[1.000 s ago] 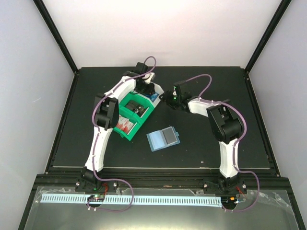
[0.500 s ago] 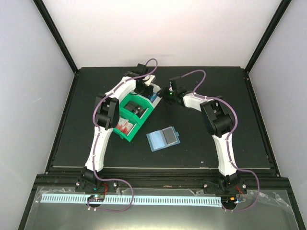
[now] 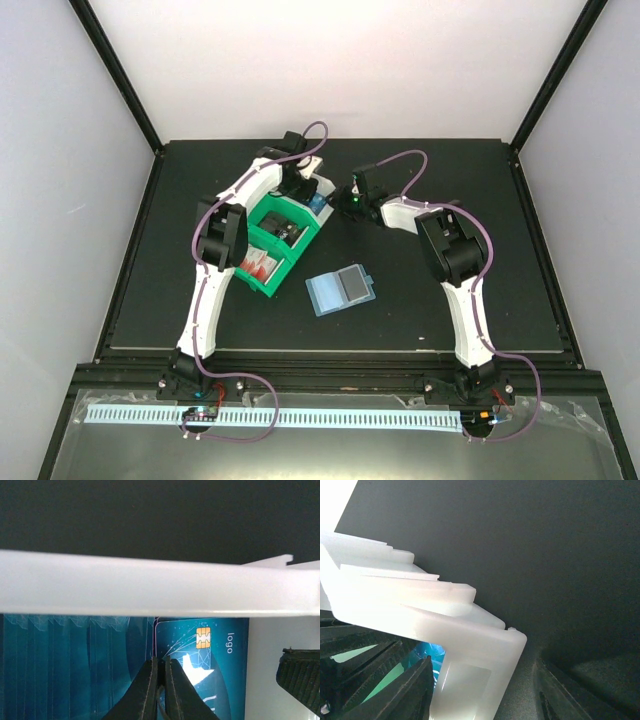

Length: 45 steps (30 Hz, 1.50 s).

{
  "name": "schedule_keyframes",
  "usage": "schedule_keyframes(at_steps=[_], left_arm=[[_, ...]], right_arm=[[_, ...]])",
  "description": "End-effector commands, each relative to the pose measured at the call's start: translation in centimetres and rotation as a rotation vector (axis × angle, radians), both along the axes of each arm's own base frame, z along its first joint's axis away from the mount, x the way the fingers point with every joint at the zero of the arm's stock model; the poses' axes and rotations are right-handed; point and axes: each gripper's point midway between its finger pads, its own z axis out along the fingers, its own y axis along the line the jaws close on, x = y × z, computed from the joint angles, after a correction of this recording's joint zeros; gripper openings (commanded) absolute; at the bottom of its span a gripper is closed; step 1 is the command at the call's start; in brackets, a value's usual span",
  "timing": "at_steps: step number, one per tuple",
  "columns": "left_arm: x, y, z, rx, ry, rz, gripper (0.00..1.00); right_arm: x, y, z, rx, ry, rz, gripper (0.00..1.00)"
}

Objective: Put the credit cards into the card holder
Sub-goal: Pick up the credit card from the storage box.

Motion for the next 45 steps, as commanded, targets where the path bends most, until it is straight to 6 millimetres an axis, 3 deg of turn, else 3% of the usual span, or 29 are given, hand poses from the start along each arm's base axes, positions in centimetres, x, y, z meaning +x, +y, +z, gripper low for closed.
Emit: schedule_keyframes(at_steps=[1,8,15,30,45], left_arm=[[-1.2,1.4,0.5,0.038,0.046,-0.01,0.02],[-1.5,-1.1,3.9,-0.154,0.052,-0.033,0.02],[-2.5,-2.7,4.9,-0.277,0.106,-0.05,0.02],[-3.0,-2.9,2.4,-0.255,0.157,-0.057,0.14],[-3.9,-3.7,0.9,-0.244,0.179,-0.116,0.13]], right_arm=[[-2.0,-0.5,-1.3,-0.046,0.059,0.012,0.55],[-2.1,-0.5,-0.9,-0.042,0.05,0.019,0.55],[-2.2,-0.5,-0.8,-0.045,0.047,0.022,0.54],[-2.6,-0.7,-1.0,-0.046,0.049,0.027,0.54],[-2.4,-0.5,0.7,-0.031,0.019,0.033,0.55]])
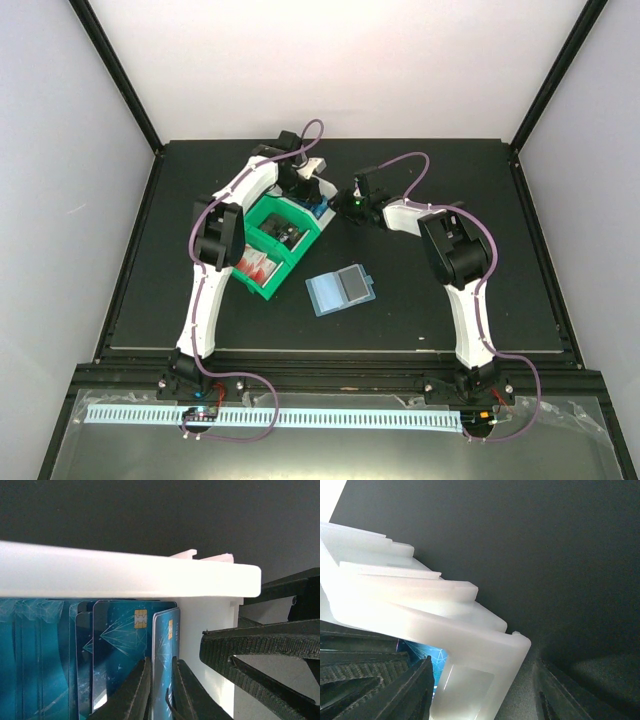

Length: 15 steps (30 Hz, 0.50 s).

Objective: Put the credit cards into the card holder
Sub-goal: Pick up the credit card from the storage box.

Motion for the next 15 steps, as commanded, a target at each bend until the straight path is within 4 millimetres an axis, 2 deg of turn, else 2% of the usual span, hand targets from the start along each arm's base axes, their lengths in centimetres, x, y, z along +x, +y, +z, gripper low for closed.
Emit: schedule_keyframes(at_steps=[1,5,7,11,15], left_arm=[[-1.1,-0.7,-1.1,-0.004,0.034,-0.051,0.11],[-1.0,-0.9,-0.4,-0.012,0.015,-0.061,0.03],[-0.7,-0.8,0.2,-0.006,-0.005,-0.054,0.02],[-0.1,-0.4,2.8,0.006,-0.071,-0.046,0.02],[0.7,1.3,5.9,0.043,-0.144,0.002,0.02]], right_arm=[[-1.2,0.0,0.6,-0.024,0.008,0.025,0.55],[-1.1,-0.1,1.0,-0.025,-0.001,0.025,0.55],[-1.1,-0.1,1.4,-0.026,-0.007,0.027,0.55],[-1.1,-0.2,2.4,-0.032,-0.025,0.029,0.56],[-1.2,-0.3,4.1,-0.026,-0.057,0.043,0.58]])
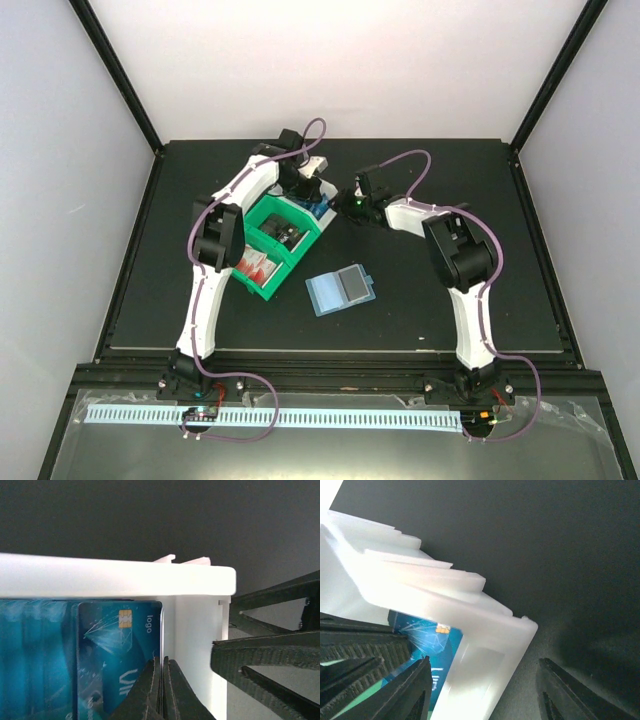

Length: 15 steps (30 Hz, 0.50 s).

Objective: Put the credit cards into the card holder
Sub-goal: Pick up the credit card from the storage box.

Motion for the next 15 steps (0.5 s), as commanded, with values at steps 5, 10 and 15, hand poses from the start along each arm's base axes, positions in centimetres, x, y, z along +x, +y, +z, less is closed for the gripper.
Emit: schedule_keyframes(at_steps=[5,10,15], left_arm=[[1.3,3.2,8.8,-0.009,-0.148,0.095,0.02],[1.3,3.8,10.9,-0.099,-0.122,0.154,0.02],[1.3,4.7,13.2,-0.223,-0.06,0.246,0.01]], right_arm=[[-0.9,0.5,6.0,0.059,-0.113,0.071,0.66],[-1.4,1.7,8.8,0.145,-0.157,0.135,0.74],[-2.0,3.5,11.5,0.269,-0.189,0.215,0.79]])
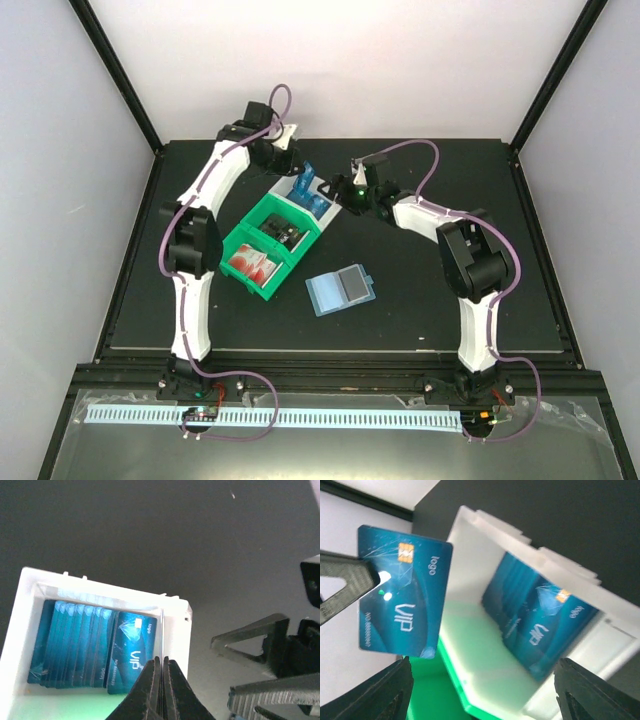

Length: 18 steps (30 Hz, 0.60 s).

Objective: Put the credit cards into the card holder
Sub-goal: Pick up the credit card from the storage box.

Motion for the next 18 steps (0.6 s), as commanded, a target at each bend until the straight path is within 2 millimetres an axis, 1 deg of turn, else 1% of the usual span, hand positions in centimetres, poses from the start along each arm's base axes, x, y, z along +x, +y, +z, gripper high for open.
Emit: schedule_keyframes(at_steps=[1,4,7,8,10,11,13,14,15,18], left_arm=[[-0.4,0.3,3.2,-0.182,0.066,0.081,0.01],[-0.7,0.9,4.9,-0.283,0.11,0.159,0.02],[-1.7,1.5,5.6,-0.42,0.205,0.263,0.02],[-2.4,1.4,5.3,-0.484,0.262,0.292,0.02],[-4.0,1.0,5.9,-0.621,0.349,0.301,0.02],[-5.2,0.9,5.2,-0.667,0.413,0.319,0.02],[-6.6,0.5,6.4,-0.76,0.485,0.328,0.02],[-7.2,0.4,6.6,-0.785,0.51,0.334,0.02],[-7.9,0.4,7.4,-0.805,0.521,0.332,0.02],[-9.9,0.5,7.8,-0.838,0.578,0.353,0.02]], right_arm=[[-0.9,2.1,4.2,0.151,-0.052,0.115,0.79],[-1.4,3.0,5.5,0.223,-0.028,0.156,0.79],[-2.0,3.6,6.8,0.29,-0.001,0.189,0.78],[-2.3,3.7,6.7,0.291,0.023,0.198,0.76],[-3.0,3.9,6.8,0.292,0.07,0.219,0.73],[-3.4,4.0,6.8,0.303,0.088,0.228,0.71],[-4.2,4.1,7.3,0.325,0.11,0.233,0.69],[-4.7,4.2,7.7,0.337,0.117,0.242,0.68],[-5.4,4.4,8.2,0.352,0.12,0.257,0.67],[-6.8,4.6,9.4,0.369,0.133,0.275,0.64]])
